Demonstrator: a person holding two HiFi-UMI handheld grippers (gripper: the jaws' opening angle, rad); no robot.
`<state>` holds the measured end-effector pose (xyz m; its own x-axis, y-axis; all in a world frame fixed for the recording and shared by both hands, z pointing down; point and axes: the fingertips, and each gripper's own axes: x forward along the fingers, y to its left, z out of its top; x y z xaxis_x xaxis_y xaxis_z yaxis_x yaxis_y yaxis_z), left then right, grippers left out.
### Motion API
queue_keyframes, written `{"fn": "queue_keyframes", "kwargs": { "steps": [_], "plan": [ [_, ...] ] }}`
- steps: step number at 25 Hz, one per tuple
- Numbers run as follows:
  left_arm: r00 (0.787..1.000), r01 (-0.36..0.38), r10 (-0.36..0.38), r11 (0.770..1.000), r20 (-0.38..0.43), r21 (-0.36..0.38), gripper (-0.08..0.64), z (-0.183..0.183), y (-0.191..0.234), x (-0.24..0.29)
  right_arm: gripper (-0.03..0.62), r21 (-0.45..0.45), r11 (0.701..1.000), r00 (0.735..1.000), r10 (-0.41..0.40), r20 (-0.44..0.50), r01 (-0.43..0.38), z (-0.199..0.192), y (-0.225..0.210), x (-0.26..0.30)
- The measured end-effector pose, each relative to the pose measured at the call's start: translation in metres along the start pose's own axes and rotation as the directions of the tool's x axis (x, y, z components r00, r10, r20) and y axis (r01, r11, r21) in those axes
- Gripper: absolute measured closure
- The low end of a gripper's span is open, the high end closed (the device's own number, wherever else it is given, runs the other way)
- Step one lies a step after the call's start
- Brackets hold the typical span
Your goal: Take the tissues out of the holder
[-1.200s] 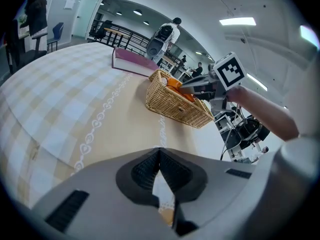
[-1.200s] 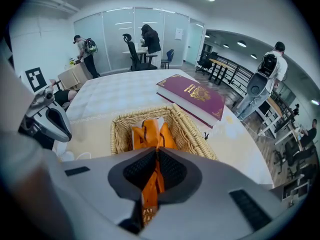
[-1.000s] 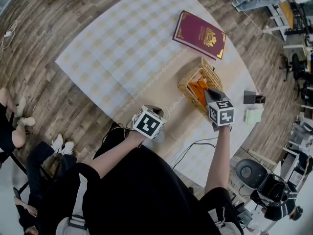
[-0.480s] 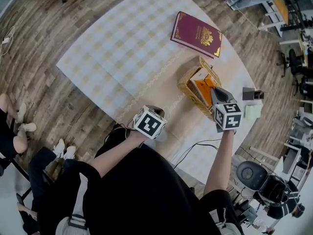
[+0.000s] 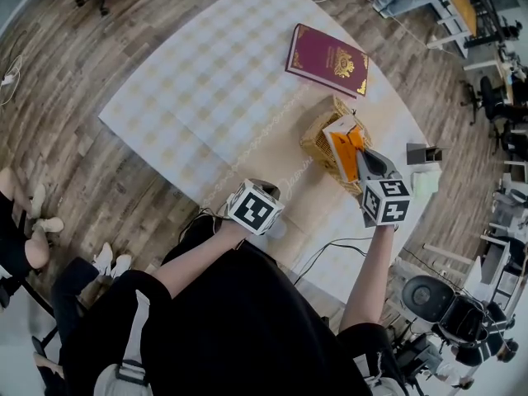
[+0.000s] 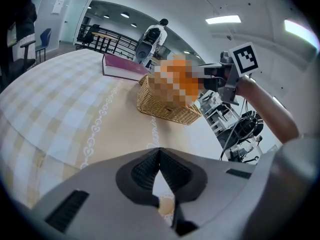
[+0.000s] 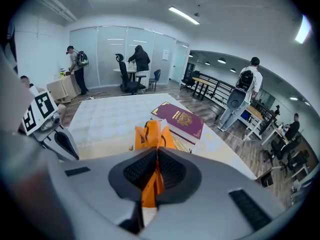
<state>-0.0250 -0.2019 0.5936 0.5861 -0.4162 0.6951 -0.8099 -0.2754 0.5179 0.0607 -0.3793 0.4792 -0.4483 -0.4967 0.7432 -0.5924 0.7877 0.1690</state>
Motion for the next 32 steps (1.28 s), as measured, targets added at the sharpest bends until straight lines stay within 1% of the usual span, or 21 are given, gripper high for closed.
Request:
{"fn": "queue_keyframes", "kwargs": {
  "steps": [4,8,16,20,24,32],
  "plan": [
    [1.000,0.005,-0.005,1.000,-0.012,0.015,0.560,-0.006,-0.003,-0.007,0.569,0.011,1.000,1.000,0.002,0.003,-0.002,-0.004,0.012,-0.006],
    [1.000,0.021,-0.021,1.000,-0.007,0.016,0.560,-0.016,-0.003,-0.007,0.569,0.019,1.000,1.000,0.007,-0.007,-0.007,-0.011,0.025,-0.010],
    [0.999,0.029,-0.028,0.998,-0.014,0.051,0.560,-0.024,-0.005,-0.015,0.569,0.045,0.998,0.999,0.043,-0.015,-0.042,-0.023,0.061,-0.012],
    [0.999,0.033,-0.032,0.997,-0.021,0.073,0.560,-0.030,-0.007,-0.019,0.569,0.088,0.995,0.999,0.046,0.002,-0.046,-0.028,0.078,-0.014],
    [1.000,0.025,-0.025,0.994,0.000,0.104,0.560,-0.031,-0.008,-0.026,0.569,0.123,0.991,0.999,0.047,0.019,-0.049,-0.034,0.096,-0.018],
    [0.999,0.041,-0.040,0.987,-0.011,0.154,0.560,-0.037,-0.020,-0.033,0.571,0.226,0.972,0.998,0.055,0.035,-0.062,-0.060,0.134,-0.032]
  ]
}}
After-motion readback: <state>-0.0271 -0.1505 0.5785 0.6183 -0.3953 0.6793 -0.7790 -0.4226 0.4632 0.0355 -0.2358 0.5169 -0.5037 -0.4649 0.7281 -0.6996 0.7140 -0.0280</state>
